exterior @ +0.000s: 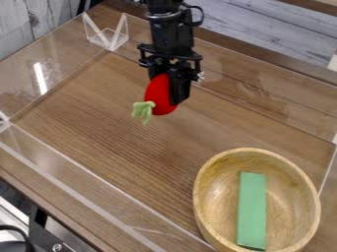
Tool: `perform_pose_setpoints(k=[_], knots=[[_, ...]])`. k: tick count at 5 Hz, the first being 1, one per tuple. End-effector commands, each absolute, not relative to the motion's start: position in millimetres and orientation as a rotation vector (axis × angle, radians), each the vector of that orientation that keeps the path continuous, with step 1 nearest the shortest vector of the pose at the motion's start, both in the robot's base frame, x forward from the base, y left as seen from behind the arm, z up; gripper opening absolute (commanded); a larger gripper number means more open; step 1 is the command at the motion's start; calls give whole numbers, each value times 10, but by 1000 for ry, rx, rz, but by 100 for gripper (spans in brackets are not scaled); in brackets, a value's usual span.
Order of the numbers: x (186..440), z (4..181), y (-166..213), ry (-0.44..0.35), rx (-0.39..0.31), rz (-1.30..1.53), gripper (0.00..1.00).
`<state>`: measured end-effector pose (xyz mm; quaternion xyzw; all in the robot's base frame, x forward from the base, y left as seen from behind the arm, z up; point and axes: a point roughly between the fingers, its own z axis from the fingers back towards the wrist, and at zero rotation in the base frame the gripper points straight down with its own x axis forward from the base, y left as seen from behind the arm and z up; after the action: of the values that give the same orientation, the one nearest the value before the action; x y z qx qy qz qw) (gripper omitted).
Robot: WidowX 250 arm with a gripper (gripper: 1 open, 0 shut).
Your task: Move the red object to the right side of the table
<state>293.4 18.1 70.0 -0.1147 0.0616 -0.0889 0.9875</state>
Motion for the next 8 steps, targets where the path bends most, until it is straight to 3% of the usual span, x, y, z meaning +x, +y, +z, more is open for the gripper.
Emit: perform_pose_setpoints(k=[1,6,7,8], knots=[[2977,777,-4,68,-219,-175,0],[3292,610,-407,70,-187,-221,0],[3307,609,-465,65,-181,-253,0],[3260,767,-527,51,-180,-301,0]])
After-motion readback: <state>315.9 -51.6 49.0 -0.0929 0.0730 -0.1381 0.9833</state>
